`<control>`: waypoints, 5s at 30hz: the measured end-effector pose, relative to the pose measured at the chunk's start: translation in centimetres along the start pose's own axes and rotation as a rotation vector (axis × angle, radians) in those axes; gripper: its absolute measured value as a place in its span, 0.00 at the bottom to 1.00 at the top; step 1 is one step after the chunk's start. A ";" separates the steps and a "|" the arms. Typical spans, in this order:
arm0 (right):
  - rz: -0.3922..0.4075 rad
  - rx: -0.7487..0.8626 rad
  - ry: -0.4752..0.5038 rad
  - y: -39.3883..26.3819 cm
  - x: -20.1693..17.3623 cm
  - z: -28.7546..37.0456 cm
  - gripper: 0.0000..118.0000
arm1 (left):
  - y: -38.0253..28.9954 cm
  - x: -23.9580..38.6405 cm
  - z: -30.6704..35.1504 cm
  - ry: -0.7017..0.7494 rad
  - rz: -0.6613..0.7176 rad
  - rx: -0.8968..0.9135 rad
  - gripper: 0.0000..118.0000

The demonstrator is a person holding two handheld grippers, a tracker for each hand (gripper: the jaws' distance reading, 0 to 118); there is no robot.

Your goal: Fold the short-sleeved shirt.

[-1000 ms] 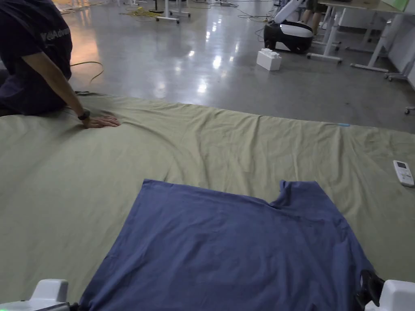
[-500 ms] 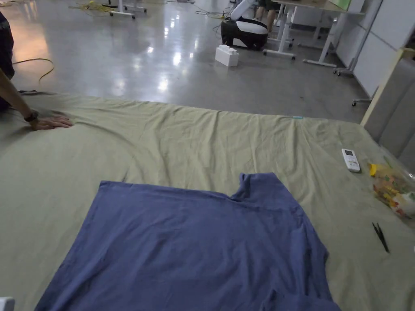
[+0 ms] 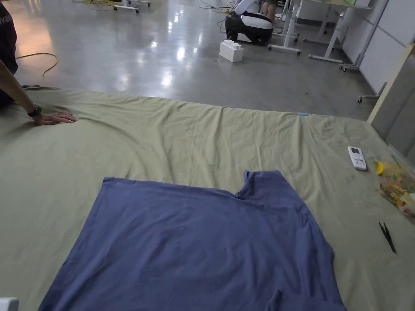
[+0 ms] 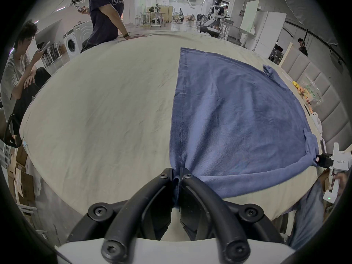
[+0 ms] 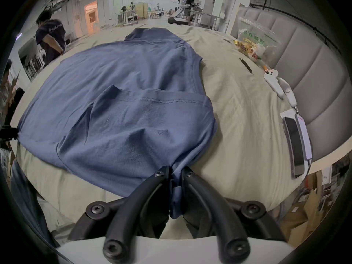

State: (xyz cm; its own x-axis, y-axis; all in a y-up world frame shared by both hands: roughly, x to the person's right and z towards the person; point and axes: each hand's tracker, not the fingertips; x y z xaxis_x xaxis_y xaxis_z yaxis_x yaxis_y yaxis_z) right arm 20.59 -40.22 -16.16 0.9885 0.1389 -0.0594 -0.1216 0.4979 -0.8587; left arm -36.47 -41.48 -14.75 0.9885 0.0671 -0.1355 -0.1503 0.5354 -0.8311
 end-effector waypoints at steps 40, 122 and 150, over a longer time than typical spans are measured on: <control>-0.096 0.131 -0.004 20.7 2.2 -11.8 0.09 | 19.5 3.0 -11.2 0.049 -0.019 0.105 0.06; -0.111 0.648 -0.069 11.3 -1.1 1.7 0.02 | 13.5 3.2 -10.0 0.021 -0.113 -0.056 0.08; 0.062 0.095 0.005 12.8 0.5 -8.3 0.06 | 10.7 3.9 -5.8 0.042 -0.107 0.052 0.08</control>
State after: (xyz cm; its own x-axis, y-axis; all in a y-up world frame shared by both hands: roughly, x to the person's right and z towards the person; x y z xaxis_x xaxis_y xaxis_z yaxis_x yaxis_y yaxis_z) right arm 20.32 -40.94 -31.39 0.9793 0.1677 -0.1138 -0.1902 0.5675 -0.8011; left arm -34.35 -40.33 -27.29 0.9971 -0.0271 -0.0706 -0.0418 0.5805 -0.8132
